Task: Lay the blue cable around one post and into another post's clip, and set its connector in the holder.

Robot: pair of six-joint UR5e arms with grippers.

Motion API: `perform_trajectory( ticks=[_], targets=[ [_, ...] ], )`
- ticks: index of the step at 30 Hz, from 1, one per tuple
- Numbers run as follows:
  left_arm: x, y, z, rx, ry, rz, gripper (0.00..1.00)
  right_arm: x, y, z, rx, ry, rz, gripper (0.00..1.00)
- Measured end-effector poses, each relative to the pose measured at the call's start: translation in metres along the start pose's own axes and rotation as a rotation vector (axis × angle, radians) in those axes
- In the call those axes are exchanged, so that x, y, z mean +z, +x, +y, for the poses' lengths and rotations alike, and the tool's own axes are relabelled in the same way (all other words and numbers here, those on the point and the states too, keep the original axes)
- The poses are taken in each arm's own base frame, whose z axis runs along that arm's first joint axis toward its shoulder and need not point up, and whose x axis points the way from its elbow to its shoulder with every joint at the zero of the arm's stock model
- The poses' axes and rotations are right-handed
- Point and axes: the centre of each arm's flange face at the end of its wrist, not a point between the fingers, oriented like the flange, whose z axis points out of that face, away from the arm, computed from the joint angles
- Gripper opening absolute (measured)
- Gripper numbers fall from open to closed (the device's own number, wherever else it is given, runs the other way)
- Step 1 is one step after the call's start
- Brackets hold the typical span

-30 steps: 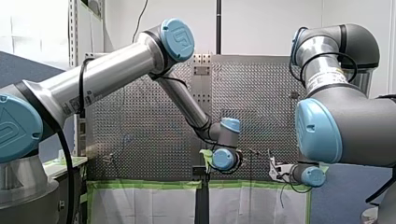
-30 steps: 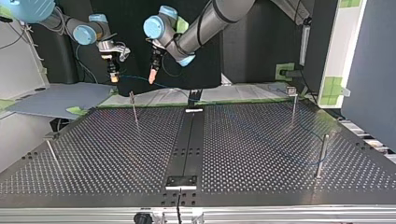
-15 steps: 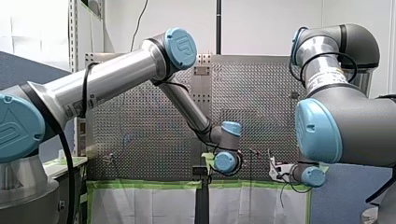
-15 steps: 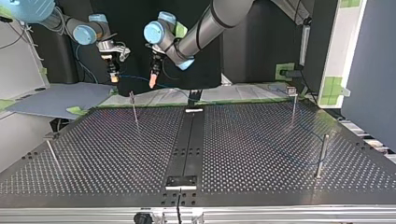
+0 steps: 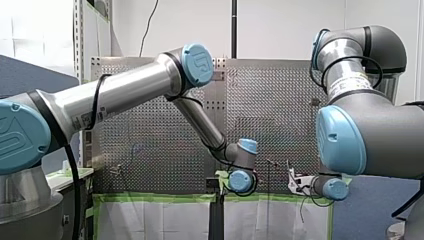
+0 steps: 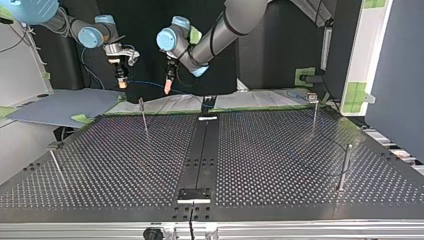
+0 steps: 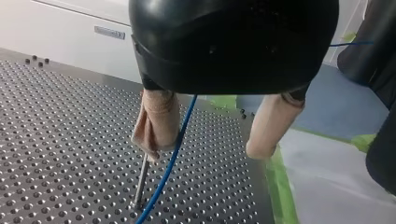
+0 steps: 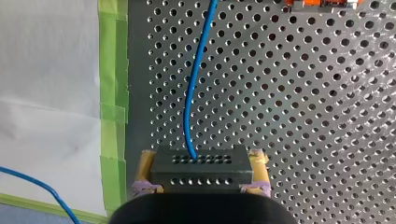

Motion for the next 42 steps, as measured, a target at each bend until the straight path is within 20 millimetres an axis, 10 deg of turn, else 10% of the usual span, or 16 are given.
perform_trajectory(
  ticks=[34, 36, 39, 42],
  targets=[
    [0.022, -0.032, -0.01, -0.097, -0.117, -0.189, 1.0, 0.001, 0.001, 0.011, 0.015, -0.007, 0.014, 0.0],
    [0.022, -0.032, -0.011, -0.1, -0.116, -0.192, 0.87, 0.0, 0.001, 0.012, 0.014, -0.008, 0.013, 0.0],
    [0.02, -0.032, -0.017, -0.112, -0.097, -0.202, 0.26, 0.0, 0.001, 0.013, 0.008, -0.009, 0.011, 0.0],
    [0.02, -0.032, -0.023, -0.135, -0.068, -0.213, 0.0, 0.0, 0.001, 0.013, 0.005, -0.009, 0.01, 0.0]
  ],
)
